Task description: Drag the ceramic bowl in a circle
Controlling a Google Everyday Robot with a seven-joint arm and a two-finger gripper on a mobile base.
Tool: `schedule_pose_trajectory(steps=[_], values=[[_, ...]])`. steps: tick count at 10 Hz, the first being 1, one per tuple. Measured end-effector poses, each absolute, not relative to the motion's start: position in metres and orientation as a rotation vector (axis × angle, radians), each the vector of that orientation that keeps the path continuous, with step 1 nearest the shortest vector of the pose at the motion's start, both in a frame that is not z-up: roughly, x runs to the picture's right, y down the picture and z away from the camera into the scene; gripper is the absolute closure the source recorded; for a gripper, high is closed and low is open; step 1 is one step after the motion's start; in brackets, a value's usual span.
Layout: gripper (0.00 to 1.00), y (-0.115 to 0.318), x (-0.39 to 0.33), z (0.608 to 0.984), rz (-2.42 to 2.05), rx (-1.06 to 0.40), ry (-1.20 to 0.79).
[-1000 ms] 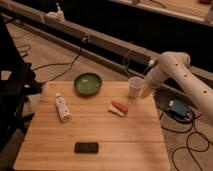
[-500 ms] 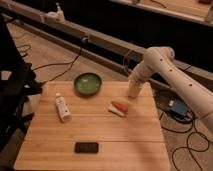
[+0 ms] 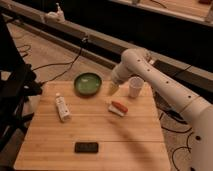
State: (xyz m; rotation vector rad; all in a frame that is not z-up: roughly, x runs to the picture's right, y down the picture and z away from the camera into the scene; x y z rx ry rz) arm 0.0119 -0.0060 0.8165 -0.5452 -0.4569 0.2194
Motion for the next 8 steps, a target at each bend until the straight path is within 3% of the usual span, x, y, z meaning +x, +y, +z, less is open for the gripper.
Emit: schedule_pose_trajectory(steps=[8], values=[[0.36,-0.014,-0.004,0.823,0.217,-0.537,-0.484]])
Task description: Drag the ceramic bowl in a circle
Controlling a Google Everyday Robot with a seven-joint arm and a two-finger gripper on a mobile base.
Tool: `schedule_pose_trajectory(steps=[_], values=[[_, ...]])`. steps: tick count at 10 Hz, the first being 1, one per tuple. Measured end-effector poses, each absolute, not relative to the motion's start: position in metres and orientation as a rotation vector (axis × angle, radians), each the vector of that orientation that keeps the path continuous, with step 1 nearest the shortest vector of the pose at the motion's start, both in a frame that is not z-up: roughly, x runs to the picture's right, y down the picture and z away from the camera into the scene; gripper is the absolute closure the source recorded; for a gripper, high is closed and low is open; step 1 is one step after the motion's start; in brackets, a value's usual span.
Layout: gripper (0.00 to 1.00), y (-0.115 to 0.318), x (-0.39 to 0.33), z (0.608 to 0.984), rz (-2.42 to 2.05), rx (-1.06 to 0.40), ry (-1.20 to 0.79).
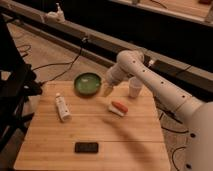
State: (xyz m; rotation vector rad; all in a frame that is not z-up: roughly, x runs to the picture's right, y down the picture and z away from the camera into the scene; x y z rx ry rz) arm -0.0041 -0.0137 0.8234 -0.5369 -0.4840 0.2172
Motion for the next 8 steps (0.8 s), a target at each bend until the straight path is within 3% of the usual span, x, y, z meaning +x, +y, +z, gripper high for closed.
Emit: schedule_pose_trajectory(steps=[4,8], values=[[0.36,-0.034,-0.06,0.858,0.168,-0.505,-0.537],[0.36,-0.015,-0.089,0.904,0.118,-0.556,-0.528]])
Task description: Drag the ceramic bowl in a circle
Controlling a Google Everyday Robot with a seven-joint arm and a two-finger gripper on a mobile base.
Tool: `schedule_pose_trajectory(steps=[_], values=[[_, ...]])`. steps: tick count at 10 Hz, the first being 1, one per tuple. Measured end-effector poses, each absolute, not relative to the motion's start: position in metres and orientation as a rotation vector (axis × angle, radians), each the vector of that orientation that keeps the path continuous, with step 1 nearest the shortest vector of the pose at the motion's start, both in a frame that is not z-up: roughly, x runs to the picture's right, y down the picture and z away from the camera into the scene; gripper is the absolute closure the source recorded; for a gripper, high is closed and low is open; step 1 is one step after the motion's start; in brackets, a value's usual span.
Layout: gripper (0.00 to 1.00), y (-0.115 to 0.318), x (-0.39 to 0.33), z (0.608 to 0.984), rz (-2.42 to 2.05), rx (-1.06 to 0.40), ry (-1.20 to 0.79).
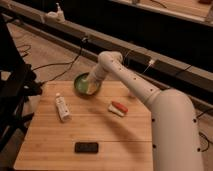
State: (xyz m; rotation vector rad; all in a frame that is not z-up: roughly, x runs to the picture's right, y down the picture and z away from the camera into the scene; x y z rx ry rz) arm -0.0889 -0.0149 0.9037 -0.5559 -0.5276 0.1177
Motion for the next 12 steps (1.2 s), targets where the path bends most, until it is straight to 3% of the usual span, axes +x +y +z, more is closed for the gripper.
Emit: schedule_pose_trajectory(steps=[7,12], values=[[0.38,0.016,-0.087,0.965,0.212,-0.652,-0.495],[0.84,0.02,-0.094,0.966,0.19,-0.663,-0.538]])
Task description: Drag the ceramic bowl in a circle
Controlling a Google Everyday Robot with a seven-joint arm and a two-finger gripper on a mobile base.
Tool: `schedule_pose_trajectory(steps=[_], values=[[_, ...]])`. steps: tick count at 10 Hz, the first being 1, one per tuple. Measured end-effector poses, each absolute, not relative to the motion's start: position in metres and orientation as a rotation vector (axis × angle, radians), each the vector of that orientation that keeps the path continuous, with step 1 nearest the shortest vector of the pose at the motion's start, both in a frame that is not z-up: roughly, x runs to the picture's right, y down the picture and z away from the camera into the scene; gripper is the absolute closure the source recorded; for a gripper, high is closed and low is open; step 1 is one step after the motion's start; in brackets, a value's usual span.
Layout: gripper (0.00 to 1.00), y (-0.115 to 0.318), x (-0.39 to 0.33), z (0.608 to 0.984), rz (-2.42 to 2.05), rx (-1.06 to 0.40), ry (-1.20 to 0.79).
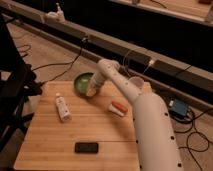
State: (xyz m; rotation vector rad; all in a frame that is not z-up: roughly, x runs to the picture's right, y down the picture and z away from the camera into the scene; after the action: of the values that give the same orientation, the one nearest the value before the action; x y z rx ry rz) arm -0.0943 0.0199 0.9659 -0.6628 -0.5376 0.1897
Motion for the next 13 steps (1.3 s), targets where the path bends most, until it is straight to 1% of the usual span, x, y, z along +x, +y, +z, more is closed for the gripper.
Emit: schedule_pose_trajectory(steps=[1,2,5,7,10,13], values=[[0.94,0.019,-0.096,0.959,0.173,-0.662,-0.557],[1.0,0.025,-0.099,0.947,0.147,-0.683,-0.579],[1.0,0.039,-0.091,0.918,0.104,-0.734,-0.612],[1.0,0.045,-0.07,0.905,0.09,-0.747,-0.599],[1.0,0.039,-0.028,0.905,0.185,-0.741,-0.54],[1.0,0.019,0.002,0.913,0.245,-0.718,-0.487]])
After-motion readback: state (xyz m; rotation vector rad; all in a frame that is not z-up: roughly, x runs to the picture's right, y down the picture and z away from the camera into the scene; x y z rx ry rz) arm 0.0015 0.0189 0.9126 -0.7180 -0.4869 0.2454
